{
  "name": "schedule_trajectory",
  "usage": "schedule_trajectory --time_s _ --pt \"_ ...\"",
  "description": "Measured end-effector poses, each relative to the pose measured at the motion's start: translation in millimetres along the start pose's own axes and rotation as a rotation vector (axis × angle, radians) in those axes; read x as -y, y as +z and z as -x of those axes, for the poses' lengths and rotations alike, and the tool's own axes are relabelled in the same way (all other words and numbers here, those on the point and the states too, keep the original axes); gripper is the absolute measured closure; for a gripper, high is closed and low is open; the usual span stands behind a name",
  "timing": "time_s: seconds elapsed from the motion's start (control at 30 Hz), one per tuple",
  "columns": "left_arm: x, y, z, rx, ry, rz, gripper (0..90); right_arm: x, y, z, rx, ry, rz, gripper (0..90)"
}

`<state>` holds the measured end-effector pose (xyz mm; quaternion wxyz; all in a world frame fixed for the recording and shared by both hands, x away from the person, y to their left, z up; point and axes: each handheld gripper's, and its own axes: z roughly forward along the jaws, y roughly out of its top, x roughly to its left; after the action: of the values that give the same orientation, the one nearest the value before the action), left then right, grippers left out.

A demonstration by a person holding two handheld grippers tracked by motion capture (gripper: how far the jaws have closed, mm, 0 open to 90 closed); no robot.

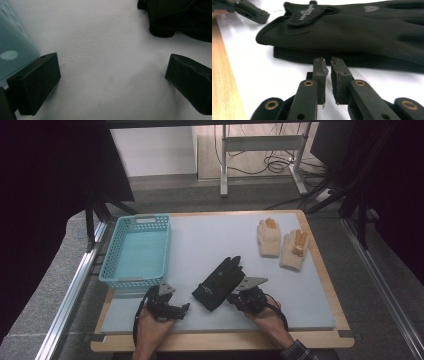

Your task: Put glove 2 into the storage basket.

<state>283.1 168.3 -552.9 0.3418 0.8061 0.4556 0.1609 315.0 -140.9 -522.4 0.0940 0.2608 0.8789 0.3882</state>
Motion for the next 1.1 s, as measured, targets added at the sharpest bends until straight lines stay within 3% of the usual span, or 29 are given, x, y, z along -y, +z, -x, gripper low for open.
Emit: schedule_trajectory --time_s 0.2,0.63,0.9,1.1 --pt "0.0 0.0 0.0 0.0 0.0 -0.001 0.0 7.8 -20.6 21.3 0.046 0.024 0.018 64.6" --pt "0.0 0.0 -0.1 0.001 0.0 0.0 0.0 36.3 -55.5 69.9 0.217 0.112 0.016 25.4" --pt "0.0 -0.3 0.1 0.001 0.002 -0.001 0.2 54.0 -54.2 84.2 0.254 0.143 -0.036 14.2" --pt "-0.2 -0.5 0.2 0.002 0.005 -0.001 0.5 56.7 -51.3 84.2 0.258 0.13 -0.02 12.1"
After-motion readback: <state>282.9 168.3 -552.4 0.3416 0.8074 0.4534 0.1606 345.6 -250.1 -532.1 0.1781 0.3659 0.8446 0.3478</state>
